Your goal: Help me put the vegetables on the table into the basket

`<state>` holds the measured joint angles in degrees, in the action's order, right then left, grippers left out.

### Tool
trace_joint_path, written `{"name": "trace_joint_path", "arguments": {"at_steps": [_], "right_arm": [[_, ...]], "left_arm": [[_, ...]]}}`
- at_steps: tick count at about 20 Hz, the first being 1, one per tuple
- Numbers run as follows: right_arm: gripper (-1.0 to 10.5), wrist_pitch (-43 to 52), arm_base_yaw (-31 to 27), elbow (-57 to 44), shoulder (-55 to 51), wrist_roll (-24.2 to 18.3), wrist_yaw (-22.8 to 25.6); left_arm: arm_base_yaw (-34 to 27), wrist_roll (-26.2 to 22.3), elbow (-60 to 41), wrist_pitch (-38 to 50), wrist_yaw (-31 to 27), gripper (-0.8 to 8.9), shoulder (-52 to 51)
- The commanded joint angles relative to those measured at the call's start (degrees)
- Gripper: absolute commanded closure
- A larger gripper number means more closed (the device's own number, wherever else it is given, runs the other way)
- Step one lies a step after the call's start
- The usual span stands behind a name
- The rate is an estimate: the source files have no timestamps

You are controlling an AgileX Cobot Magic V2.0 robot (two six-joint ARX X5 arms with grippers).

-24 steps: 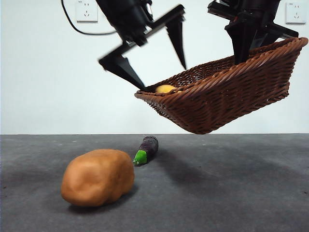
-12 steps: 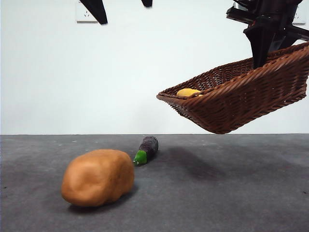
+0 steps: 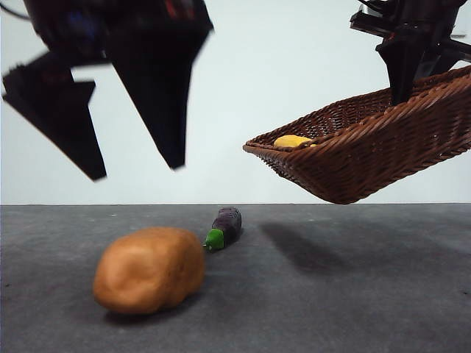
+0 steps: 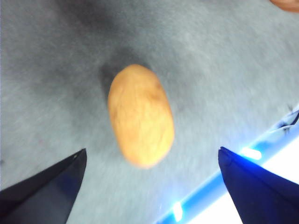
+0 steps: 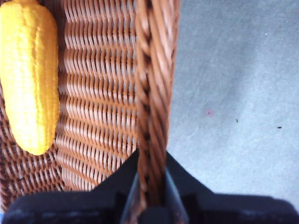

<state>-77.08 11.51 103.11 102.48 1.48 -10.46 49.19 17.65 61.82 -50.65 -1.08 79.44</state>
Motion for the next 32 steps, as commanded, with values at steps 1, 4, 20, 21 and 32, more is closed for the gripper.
{"name": "trace_joint_path", "arguments": {"at_steps": [1, 4, 20, 21, 32], "right_arm": [[9.6, -0.04, 0.00, 0.11, 0.00, -0.42, -0.61], [9.6, -0.46, 0.00, 0.11, 0.00, -0.57, -0.61], [9.6, -1.18, 0.00, 0.11, 0.00, -1.60, -0.61], [9.6, -1.16, 0.00, 0.11, 0.00, -1.60, -0.61], [9.6, -0.83, 0.72, 0.11, 0.02, -0.98, -0.70]], "left_arm": [[-0.63, 1.53, -0.31, 2.14, 0.26, 3.41, 2.40], [-0.68, 1.81, -0.31, 2.80, -0.02, 3.36, 6.60], [-2.36, -2.49, -0.07, 6.45, 0.07, 8.23, 15.12], [-2.45, -2.47, 0.31, 5.84, 0.26, 8.23, 14.40], [-0.35, -1.11, 5.73, 16.55, 13.53, 8.23, -1.90]]}}
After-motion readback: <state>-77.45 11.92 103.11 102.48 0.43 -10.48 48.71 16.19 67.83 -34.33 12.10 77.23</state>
